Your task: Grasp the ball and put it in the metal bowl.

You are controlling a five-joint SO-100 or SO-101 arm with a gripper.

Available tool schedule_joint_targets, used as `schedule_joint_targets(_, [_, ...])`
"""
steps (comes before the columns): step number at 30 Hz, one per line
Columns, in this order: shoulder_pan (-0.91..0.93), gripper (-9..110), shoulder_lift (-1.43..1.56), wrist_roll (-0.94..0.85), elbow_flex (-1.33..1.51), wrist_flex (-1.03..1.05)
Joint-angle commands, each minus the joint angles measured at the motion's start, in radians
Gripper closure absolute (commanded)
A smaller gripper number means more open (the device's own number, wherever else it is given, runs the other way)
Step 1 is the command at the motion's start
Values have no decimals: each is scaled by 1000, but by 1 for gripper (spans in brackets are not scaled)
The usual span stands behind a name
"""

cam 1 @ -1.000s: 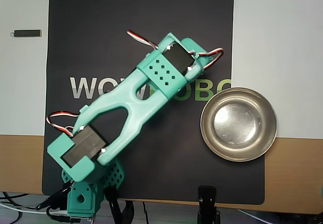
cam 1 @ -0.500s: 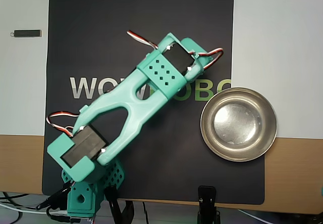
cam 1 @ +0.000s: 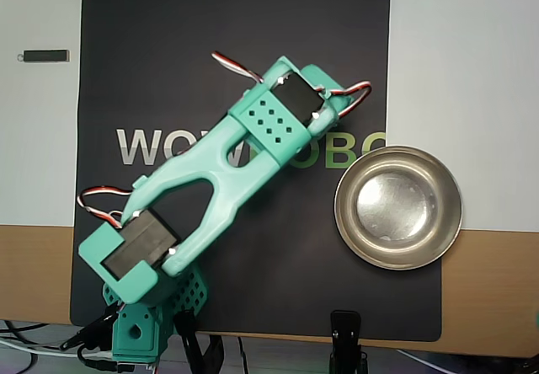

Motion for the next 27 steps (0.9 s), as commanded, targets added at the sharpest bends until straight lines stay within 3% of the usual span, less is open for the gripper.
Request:
schedule_joint_targets(1, [6,74,60,2,15,-8])
schedule_joint_targets(27, [0,73,49,2,18,-12])
